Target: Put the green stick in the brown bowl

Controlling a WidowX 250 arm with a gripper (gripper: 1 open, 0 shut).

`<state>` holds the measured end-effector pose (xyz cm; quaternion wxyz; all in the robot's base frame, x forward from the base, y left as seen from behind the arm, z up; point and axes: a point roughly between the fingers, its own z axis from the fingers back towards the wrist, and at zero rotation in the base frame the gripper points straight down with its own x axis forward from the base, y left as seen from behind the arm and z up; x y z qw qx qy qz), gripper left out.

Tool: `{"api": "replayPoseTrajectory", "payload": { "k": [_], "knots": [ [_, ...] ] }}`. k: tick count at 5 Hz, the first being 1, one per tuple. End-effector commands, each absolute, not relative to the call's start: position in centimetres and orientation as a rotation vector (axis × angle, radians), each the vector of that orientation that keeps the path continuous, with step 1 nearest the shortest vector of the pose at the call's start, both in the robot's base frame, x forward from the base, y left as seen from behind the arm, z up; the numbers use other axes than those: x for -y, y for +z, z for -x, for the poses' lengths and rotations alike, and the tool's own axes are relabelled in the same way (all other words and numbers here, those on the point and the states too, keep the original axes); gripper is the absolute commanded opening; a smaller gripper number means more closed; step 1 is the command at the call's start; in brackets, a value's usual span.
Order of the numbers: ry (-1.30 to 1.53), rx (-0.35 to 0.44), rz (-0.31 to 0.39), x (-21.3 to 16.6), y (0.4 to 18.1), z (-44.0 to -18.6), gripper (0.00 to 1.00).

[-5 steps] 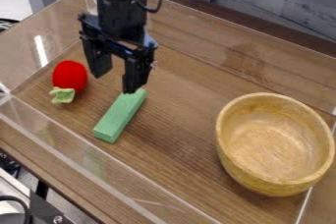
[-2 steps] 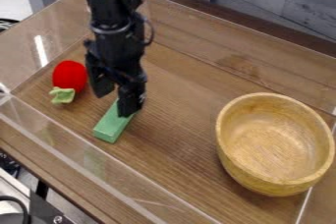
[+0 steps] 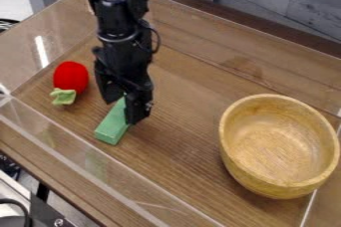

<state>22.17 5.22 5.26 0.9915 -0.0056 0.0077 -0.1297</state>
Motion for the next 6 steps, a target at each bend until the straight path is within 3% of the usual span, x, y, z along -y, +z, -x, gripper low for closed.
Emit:
{"api": "replayPoseTrajectory", "payload": {
  "k": [1, 2, 3, 4, 5, 6],
  "knots": [
    [-0.235, 0.004, 0.003, -5.1, 4.6, -22.3, 1.0],
    [-0.213, 0.003, 0.004, -4.8, 3.7, -22.1, 1.0],
    [-0.179, 0.006, 0.006, -5.5, 3.4, -22.7, 0.0],
    [-0.148, 0.005, 0.012, -6.1, 3.2, -23.2, 0.0],
    [-0.177, -0.004, 0.035, -6.7, 3.3, -23.4, 1.0],
    [-0.2, -0.014, 0.053, -7.3, 3.3, -23.6, 1.0]
  ]
}}
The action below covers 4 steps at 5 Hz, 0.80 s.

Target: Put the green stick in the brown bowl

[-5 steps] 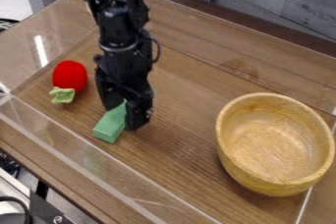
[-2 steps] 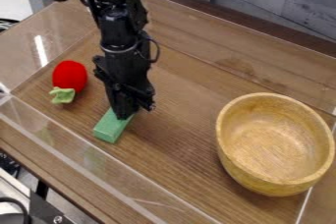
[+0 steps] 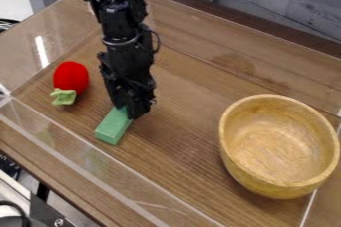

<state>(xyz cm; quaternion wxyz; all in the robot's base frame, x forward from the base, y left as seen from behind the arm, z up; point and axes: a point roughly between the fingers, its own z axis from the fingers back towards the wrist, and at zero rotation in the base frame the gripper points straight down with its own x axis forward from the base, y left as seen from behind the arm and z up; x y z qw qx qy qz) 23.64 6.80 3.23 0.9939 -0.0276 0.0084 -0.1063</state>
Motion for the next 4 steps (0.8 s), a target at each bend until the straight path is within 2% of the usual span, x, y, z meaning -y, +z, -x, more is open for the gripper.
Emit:
{"api": "replayPoseTrajectory", "payload": {
  "k": [1, 2, 4],
  "knots": [
    [-0.194, -0.025, 0.056, -7.7, 2.2, -24.1, 0.0],
    [-0.192, -0.033, 0.06, -7.8, 1.4, -24.4, 1.0],
    [-0.085, -0.058, 0.075, -6.7, 0.9, -22.7, 1.0]
  ]
}}
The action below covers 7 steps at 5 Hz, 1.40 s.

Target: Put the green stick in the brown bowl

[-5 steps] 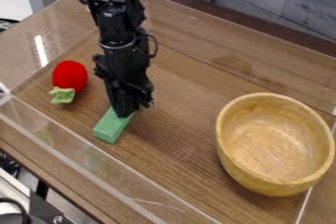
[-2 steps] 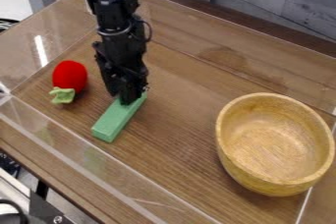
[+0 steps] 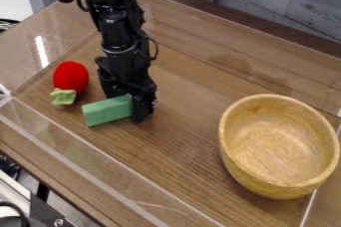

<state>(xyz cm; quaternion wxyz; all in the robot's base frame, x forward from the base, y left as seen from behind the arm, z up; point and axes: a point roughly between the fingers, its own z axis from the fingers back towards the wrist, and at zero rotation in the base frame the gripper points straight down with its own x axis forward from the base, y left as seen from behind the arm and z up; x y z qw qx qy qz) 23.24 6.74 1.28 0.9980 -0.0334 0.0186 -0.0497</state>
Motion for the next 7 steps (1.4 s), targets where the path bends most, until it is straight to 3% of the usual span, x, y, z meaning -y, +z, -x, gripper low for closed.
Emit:
{"api": "replayPoseTrajectory", "payload": {
  "k": [1, 2, 4, 7],
  "knots": [
    [-0.081, -0.057, 0.076, -6.1, 1.6, -22.4, 0.0],
    [-0.072, -0.06, 0.078, -5.4, 2.0, -22.0, 0.0],
    [-0.091, -0.047, 0.06, -5.8, 5.4, -20.5, 0.0],
    [-0.098, -0.02, 0.078, -0.5, 8.6, -19.5, 0.0]
  ]
}}
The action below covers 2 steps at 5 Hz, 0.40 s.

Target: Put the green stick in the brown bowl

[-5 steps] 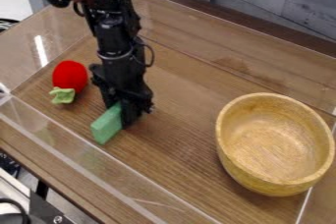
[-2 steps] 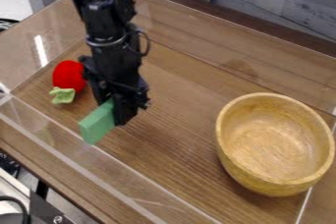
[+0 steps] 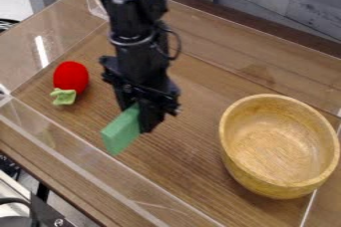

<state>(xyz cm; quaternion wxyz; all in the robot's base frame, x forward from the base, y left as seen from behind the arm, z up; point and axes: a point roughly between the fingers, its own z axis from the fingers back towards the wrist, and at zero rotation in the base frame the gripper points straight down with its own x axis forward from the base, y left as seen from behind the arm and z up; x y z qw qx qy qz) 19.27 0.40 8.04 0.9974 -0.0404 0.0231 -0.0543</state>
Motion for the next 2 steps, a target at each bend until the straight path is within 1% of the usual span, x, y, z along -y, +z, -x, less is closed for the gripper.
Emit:
{"api": "replayPoseTrajectory", "payload": {
  "k": [1, 2],
  "knots": [
    [-0.141, -0.015, 0.086, 2.4, 9.3, -19.9, 0.0],
    [-0.187, -0.013, 0.096, 5.8, 9.9, -20.3, 0.0]
  ]
}}
